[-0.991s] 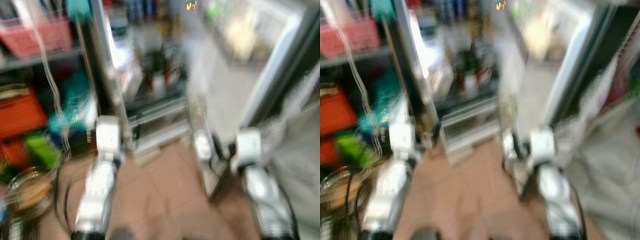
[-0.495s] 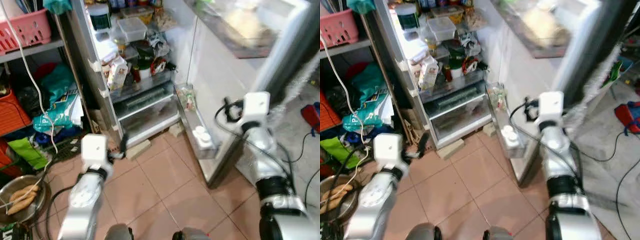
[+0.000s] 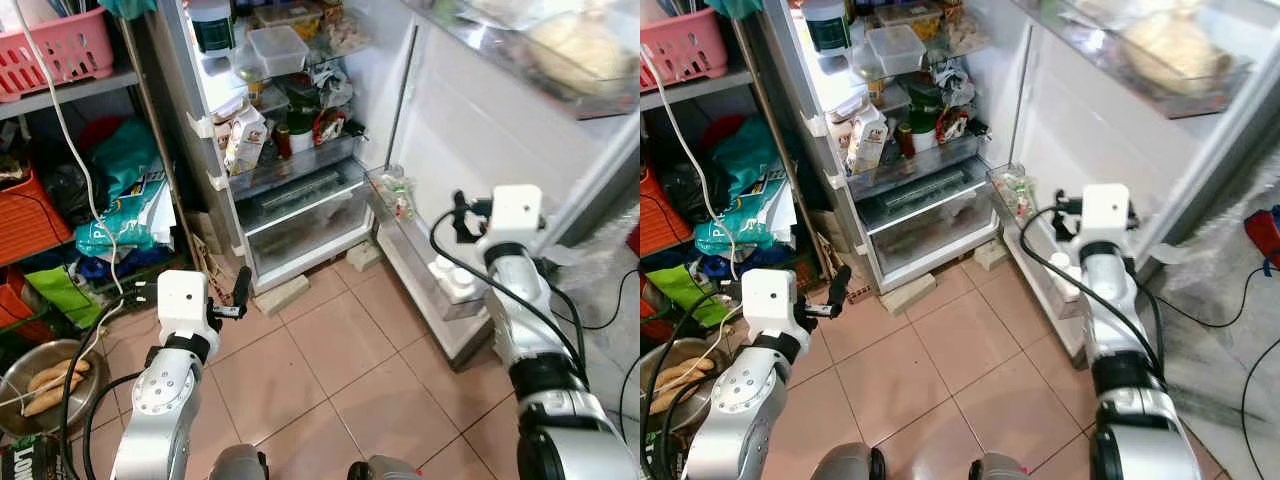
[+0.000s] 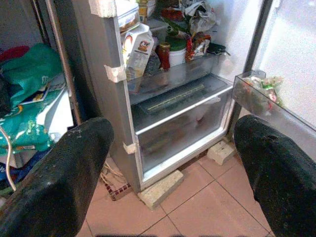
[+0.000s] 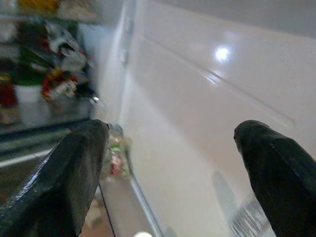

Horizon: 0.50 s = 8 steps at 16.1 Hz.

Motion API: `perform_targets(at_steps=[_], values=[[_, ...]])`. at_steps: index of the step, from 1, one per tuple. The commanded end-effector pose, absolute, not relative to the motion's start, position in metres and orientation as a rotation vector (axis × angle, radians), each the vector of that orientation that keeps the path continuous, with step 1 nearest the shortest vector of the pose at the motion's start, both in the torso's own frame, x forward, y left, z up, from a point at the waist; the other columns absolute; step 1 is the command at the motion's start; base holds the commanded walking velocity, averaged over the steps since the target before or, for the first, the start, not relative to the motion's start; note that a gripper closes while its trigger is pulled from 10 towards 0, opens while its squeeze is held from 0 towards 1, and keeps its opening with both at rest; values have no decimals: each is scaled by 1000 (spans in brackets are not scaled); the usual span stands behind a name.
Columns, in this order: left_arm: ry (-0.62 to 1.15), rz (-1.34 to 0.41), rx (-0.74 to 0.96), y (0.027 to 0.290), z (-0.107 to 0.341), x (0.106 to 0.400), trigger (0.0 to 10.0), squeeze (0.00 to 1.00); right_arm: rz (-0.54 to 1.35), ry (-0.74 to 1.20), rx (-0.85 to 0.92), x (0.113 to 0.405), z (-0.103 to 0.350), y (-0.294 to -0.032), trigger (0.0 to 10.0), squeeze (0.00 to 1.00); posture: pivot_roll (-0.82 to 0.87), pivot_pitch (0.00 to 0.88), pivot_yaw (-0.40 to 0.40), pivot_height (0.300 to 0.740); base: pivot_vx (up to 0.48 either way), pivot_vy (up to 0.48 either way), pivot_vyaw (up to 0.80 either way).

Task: Restocking fridge

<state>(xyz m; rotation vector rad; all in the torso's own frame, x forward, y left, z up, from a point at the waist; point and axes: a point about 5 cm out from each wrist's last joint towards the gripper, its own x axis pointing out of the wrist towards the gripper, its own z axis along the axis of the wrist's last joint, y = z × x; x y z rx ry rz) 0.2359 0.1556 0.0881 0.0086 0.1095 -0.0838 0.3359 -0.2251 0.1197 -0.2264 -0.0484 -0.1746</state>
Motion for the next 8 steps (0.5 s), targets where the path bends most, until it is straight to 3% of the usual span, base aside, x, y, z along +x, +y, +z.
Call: perform_targets(at_steps=[1, 4, 8], values=[[101, -96, 23, 156, 91, 236, 10000, 0, -184, -53, -246, 332, 119, -227, 10000, 0, 111, 61, 17, 740, 0, 0, 0], [95, -90, 25, 155, 92, 238, 10000, 0, -133, -43, -214, 325, 109, -212, 10000, 0, 108, 62, 16, 740, 0, -381, 0], [92, -86, 21, 154, 92, 239, 10000, 0, -83, -59, -195, 325, 110, -202, 10000, 0, 104, 62, 14, 740, 0, -443, 744]])
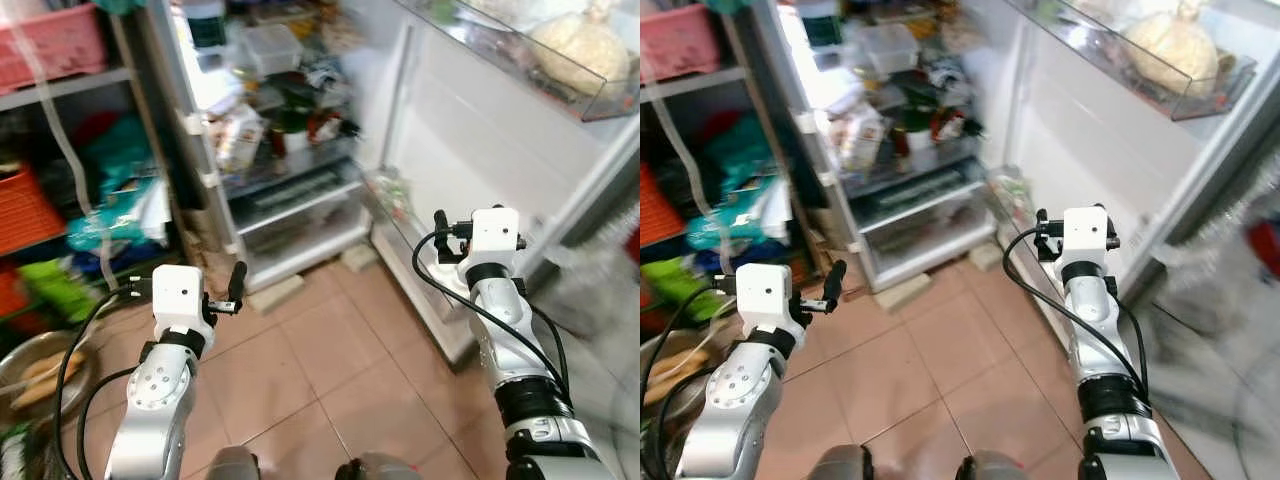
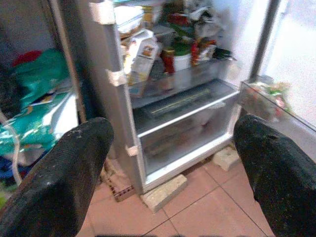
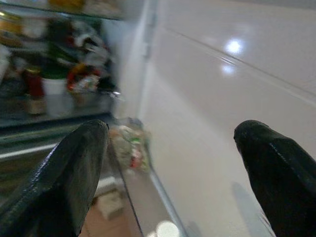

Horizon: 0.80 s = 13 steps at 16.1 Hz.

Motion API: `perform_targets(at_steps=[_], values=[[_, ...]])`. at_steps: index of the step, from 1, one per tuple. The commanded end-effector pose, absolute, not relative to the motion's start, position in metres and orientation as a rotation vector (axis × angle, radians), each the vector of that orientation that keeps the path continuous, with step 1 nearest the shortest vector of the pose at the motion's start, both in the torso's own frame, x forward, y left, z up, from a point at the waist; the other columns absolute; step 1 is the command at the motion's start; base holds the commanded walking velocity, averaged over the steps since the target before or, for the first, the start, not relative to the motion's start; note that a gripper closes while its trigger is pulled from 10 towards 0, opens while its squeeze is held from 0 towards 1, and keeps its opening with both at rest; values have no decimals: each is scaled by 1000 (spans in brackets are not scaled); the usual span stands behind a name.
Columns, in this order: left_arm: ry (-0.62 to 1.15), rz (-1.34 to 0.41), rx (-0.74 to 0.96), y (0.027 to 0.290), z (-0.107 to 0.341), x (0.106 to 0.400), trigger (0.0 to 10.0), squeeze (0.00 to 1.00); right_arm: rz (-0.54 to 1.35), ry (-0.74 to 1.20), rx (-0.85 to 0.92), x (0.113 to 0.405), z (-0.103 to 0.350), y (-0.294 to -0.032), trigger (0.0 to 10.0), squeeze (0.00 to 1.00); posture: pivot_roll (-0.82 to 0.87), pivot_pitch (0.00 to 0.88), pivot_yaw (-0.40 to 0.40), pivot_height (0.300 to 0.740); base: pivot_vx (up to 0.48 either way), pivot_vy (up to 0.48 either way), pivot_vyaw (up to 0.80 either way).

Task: Restocking fridge

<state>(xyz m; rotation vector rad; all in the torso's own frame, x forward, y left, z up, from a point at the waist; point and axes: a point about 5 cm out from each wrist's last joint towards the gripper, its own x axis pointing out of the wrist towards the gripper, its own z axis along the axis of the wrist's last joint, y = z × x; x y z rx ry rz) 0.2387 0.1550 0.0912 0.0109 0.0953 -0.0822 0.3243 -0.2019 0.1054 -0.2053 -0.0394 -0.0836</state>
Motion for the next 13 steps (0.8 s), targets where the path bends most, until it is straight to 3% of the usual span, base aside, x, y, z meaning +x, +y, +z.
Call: perform_targets(at_steps=[1, 7, 13], values=[[93, -86, 21, 154, 92, 239, 10000, 0, -71, -66, -204, 324, 111, -200, 10000, 0, 103, 61, 13, 740, 0, -439, 481], [87, -85, 17, 152, 93, 242, 10000, 0, -48, -84, -214, 322, 113, -198, 10000, 0, 101, 56, 9, 740, 0, -423, 0], [80, -70, -10, 152, 92, 242, 10000, 0, 77, -25, -187, 282, 93, -199, 10000, 0, 90, 55, -6, 740, 0, 0, 0]])
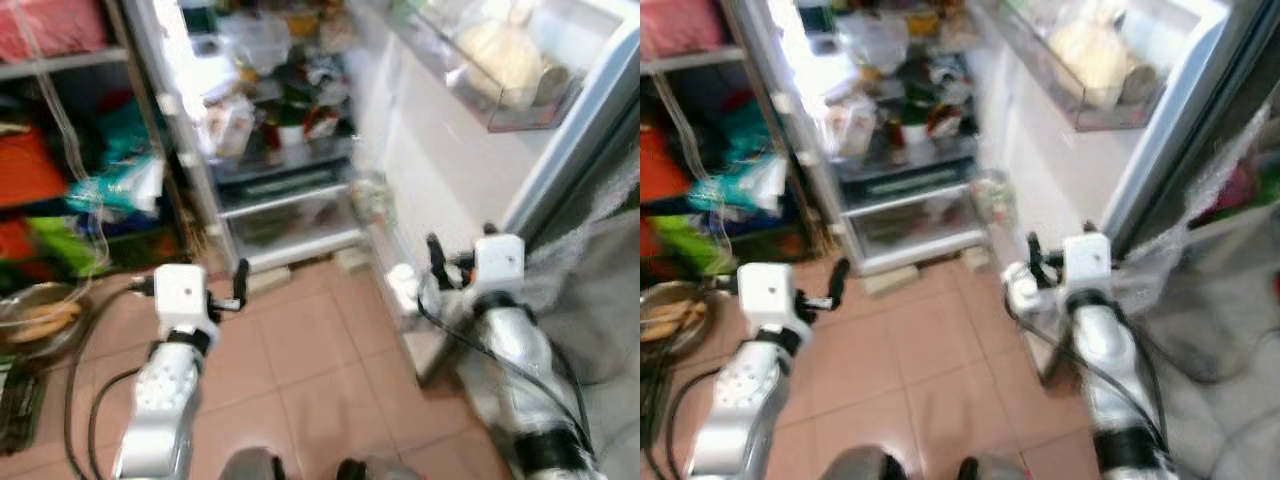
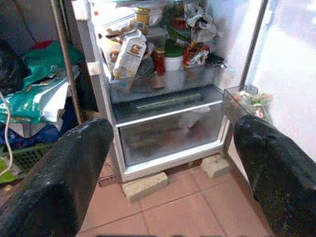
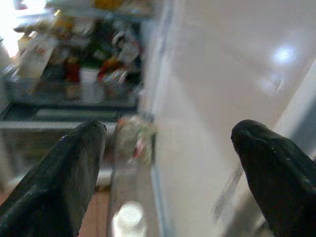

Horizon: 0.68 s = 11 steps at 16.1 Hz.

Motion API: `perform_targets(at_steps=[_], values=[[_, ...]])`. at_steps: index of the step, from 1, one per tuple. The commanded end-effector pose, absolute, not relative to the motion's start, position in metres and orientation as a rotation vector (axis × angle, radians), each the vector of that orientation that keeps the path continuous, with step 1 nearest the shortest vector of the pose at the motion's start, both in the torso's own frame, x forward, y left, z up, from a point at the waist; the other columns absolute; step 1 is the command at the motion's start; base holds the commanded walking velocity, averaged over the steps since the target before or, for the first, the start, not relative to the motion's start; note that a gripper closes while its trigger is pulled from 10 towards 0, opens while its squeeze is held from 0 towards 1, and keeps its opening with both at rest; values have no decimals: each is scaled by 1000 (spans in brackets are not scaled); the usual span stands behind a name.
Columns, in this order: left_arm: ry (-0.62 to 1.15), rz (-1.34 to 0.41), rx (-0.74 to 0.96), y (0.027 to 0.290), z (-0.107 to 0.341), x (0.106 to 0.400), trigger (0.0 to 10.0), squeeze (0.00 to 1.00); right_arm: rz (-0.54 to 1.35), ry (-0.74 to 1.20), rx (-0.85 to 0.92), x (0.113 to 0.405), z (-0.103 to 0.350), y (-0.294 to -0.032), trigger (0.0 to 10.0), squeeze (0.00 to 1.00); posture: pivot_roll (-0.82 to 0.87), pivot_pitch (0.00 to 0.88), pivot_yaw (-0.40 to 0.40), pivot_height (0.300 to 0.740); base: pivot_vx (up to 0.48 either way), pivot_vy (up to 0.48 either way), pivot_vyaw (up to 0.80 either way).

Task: Restocking fridge

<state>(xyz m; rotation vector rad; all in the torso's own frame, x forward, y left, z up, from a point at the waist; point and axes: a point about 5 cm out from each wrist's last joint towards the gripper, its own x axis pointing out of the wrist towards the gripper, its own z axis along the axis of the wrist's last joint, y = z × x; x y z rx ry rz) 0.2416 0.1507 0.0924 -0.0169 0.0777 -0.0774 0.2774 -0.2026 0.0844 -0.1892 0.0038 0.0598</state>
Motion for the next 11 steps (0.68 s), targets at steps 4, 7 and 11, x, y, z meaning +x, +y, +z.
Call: perform_targets(at_steps=[4, 7, 11], values=[[73, -47, -7, 154, 92, 245, 10000, 0, -36, 72, -237, 257, 77, -216, 10000, 0, 75, 46, -4, 740, 0, 0, 0], [71, -42, -1, 153, 92, 246, 10000, 0, -182, 85, -280, 274, 86, -239, 10000, 0, 75, 41, 1, 740, 0, 0, 0], [71, -39, 0, 153, 92, 247, 10000, 0, -396, 54, -302, 311, 118, -278, 10000, 0, 87, 36, -4, 740, 0, 0, 0]])
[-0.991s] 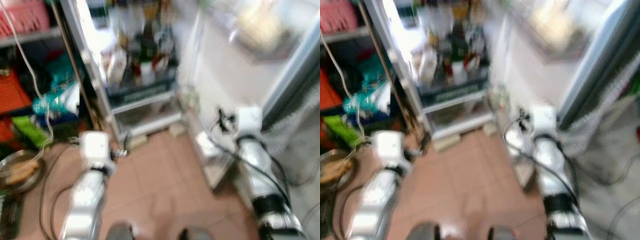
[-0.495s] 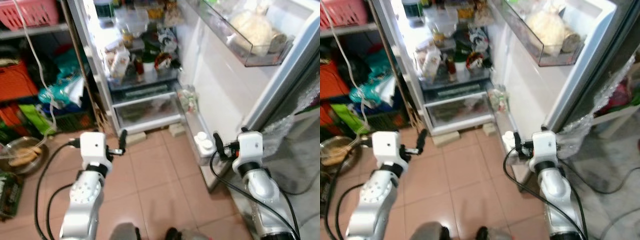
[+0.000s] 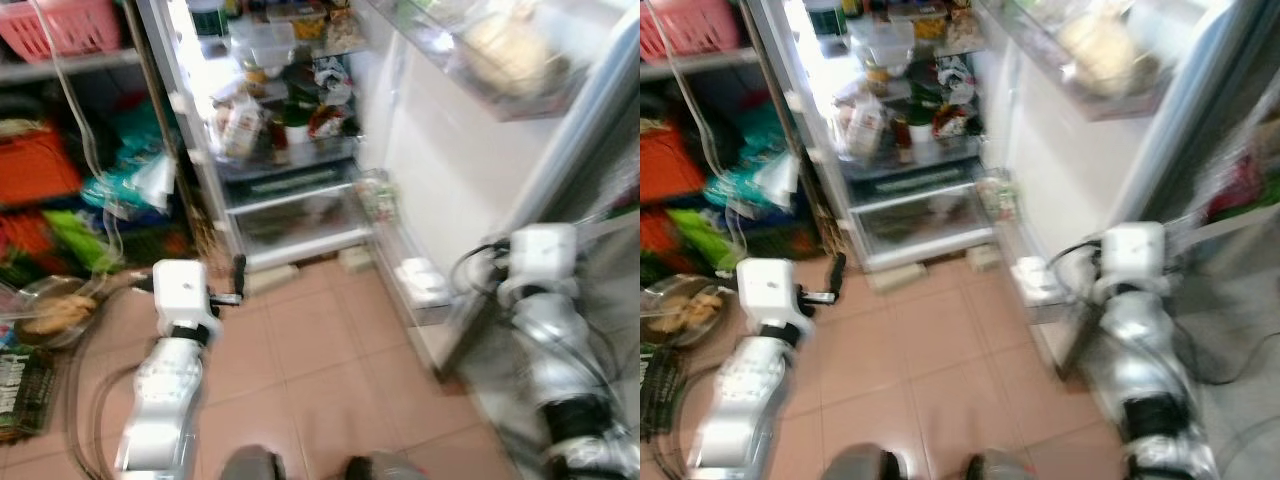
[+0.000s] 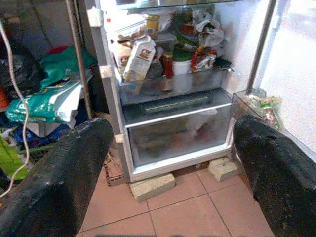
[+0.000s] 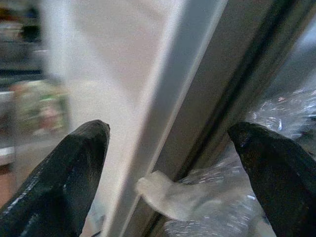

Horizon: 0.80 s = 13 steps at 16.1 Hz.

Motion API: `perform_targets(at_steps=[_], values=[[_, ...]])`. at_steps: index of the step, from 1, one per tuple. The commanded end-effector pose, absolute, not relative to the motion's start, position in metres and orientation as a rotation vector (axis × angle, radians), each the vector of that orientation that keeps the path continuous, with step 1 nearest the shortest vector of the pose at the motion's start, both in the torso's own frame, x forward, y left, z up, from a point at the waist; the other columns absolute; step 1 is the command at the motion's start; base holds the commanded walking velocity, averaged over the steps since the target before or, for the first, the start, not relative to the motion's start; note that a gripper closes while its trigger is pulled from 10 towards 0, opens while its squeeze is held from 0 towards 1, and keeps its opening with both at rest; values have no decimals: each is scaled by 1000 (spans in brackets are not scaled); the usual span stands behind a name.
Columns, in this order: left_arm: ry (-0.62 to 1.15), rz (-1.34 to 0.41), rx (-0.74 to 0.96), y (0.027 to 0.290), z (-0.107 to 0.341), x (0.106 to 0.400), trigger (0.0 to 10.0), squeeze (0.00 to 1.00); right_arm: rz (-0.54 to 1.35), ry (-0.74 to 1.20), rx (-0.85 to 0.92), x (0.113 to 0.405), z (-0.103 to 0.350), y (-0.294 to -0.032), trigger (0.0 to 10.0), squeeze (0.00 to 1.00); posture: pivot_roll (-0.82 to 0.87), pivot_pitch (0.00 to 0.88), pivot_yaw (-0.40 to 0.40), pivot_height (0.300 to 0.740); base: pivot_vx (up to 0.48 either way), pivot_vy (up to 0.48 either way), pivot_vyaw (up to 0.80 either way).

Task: Restocking fridge

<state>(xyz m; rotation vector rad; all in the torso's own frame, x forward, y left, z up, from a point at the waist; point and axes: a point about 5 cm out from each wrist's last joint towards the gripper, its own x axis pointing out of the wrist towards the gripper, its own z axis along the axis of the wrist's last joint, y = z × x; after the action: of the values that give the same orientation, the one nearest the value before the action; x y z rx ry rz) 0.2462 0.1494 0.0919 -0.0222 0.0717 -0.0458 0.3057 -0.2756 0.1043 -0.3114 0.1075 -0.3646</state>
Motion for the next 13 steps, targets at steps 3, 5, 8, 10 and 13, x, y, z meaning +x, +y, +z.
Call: perform_targets(at_steps=[3, 5, 8, 10, 13], values=[[71, -34, 2, 154, 92, 247, 10000, 0, -362, 35, -258, 322, 124, -275, 10000, 0, 94, 33, -3, 740, 0, 0, 0], [71, -37, 5, 155, 92, 247, 10000, 0, -327, 19, -256, 327, 124, -268, 10000, 0, 94, 34, 2, 740, 0, 0, 0], [75, -43, 9, 154, 92, 247, 10000, 0, -394, 31, -313, 326, 124, -278, 10000, 0, 94, 33, 6, 740, 0, 0, 0], [67, -60, 9, 153, 93, 246, 10000, 0, -424, 53, -345, 323, 122, -287, 10000, 0, 94, 33, 6, 740, 0, 0, 0], [73, -60, 12, 153, 92, 245, 10000, 0, -482, 70, -378, 322, 121, -300, 10000, 0, 93, 37, 7, 740, 0, 0, 0]])
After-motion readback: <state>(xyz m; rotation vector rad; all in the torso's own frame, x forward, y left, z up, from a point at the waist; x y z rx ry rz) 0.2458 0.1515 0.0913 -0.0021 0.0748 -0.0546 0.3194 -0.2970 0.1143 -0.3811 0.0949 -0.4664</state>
